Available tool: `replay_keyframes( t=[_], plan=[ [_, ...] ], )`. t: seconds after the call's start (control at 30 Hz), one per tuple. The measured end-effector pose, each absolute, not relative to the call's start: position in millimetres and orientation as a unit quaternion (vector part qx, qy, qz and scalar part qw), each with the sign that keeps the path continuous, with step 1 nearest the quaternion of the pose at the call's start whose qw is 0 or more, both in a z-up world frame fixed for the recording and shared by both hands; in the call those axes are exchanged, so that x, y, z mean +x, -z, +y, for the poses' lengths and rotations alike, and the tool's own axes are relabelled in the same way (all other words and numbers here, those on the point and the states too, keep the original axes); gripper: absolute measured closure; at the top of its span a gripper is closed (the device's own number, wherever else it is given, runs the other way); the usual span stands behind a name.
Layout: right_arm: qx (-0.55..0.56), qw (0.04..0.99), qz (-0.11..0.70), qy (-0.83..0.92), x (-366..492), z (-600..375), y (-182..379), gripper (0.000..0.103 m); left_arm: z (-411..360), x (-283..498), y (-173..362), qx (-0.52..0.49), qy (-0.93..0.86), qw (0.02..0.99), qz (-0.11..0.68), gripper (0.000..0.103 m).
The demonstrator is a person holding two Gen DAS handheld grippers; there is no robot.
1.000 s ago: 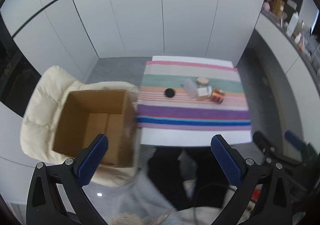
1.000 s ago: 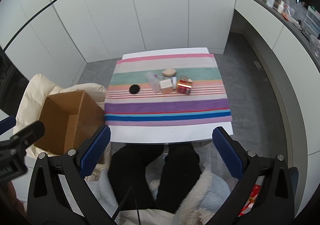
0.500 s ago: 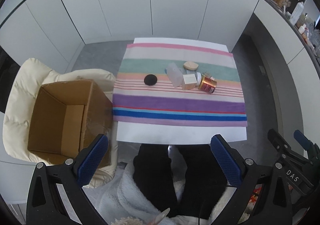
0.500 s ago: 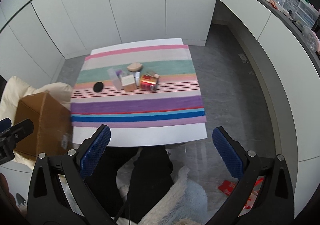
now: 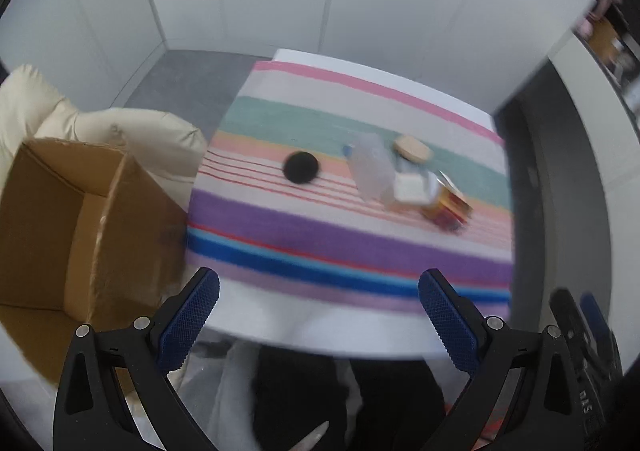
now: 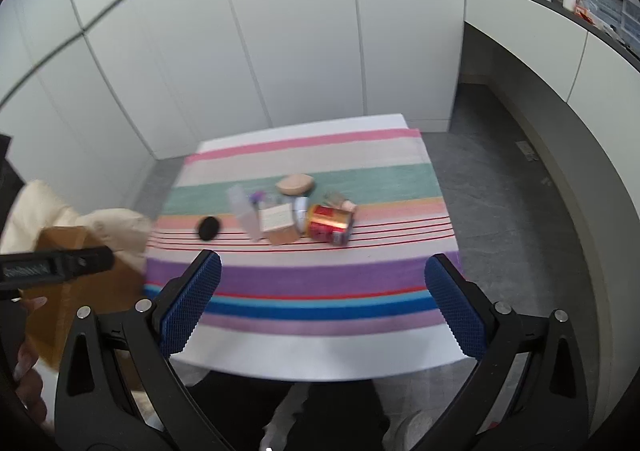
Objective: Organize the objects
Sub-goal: 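Reach the left tool to the black sponge while the right tool reaches the red-gold can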
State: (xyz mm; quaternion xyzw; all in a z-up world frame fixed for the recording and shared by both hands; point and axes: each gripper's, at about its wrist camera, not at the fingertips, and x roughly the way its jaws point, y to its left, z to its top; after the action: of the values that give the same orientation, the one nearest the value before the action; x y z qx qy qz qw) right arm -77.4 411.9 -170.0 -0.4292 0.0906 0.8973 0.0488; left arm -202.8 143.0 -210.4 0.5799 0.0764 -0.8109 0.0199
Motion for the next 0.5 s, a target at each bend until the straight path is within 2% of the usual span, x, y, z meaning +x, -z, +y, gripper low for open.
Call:
replay_keyframes(
  t=[0.1,0.17,0.3,0.5],
  plan=[
    [-0.448,0.070,0.085,-0.887,-109,412,204,0.000,136,-230,249,0.574,0.815,0.060,0.055,0.003],
    [-0.454,0.071,0.112,-0.881,-129,417,232,0.000,132,-247,276,0.580,0.811,0.061,0.053,0.003],
    [-0.486,0.084,0.135,-0.859,-170,421,296,0.007,128,-274,323,0.594,0.801,0.053,0.058,0.003],
    [-0.499,0.101,0.175,-0.843,-208,432,348,0.008,132,-299,376,0.609,0.790,0.048,0.056,0.003]
  ],
)
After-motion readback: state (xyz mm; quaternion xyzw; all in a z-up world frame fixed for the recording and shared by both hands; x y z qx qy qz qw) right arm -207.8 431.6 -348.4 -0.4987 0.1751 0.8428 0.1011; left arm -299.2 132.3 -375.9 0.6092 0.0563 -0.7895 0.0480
